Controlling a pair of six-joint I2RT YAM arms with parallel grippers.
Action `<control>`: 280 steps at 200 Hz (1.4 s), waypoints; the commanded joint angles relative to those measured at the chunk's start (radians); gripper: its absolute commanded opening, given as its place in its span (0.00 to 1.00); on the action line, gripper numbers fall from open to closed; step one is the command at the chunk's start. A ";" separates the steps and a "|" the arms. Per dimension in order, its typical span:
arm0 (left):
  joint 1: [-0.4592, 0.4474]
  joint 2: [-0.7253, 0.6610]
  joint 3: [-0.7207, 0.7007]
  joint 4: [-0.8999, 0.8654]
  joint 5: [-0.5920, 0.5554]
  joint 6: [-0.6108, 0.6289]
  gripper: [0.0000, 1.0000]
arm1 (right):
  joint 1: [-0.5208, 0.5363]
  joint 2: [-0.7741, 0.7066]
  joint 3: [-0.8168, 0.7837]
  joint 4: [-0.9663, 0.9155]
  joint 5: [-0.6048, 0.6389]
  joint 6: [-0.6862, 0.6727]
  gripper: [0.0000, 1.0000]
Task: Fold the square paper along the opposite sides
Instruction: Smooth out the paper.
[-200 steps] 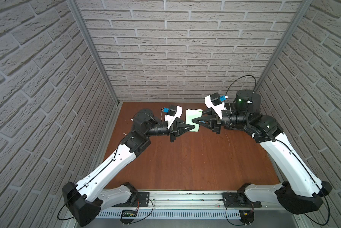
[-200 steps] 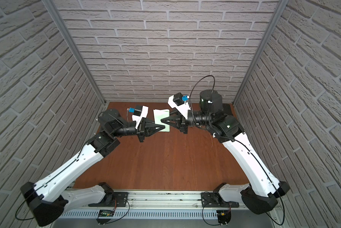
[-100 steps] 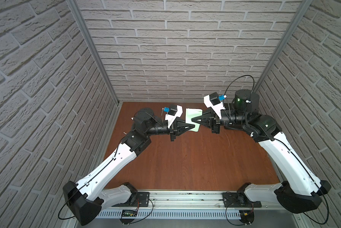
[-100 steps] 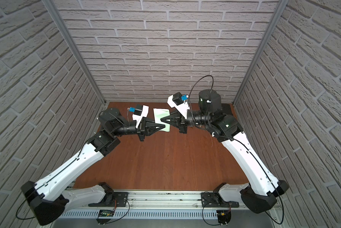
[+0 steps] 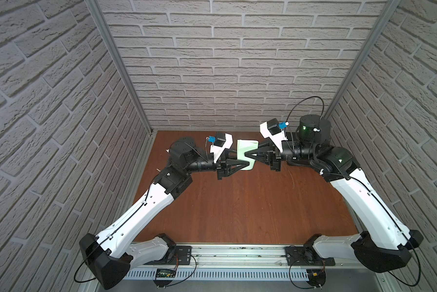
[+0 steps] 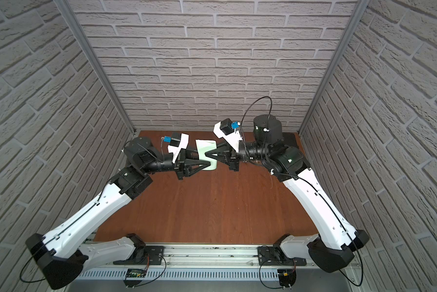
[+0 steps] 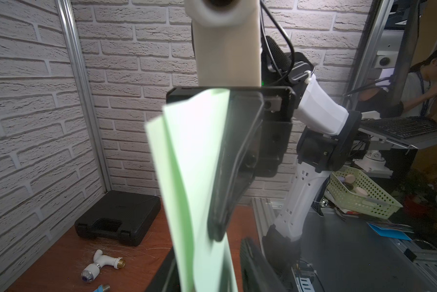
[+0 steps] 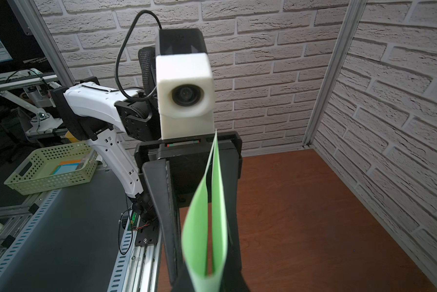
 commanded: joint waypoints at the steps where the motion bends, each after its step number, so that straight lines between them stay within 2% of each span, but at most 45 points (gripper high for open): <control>1: 0.004 0.013 0.029 0.061 0.016 -0.011 0.35 | 0.014 -0.001 0.009 0.047 -0.022 0.012 0.13; 55: 0.004 0.030 0.026 0.083 0.018 -0.028 0.18 | 0.016 0.000 0.007 0.047 -0.026 0.013 0.14; 76: 0.004 0.021 0.026 0.083 0.013 -0.023 0.15 | 0.017 -0.001 0.007 0.046 -0.026 0.013 0.15; 280: 0.005 0.013 0.033 0.066 0.014 -0.007 0.11 | 0.020 0.009 0.012 0.044 -0.019 0.010 0.14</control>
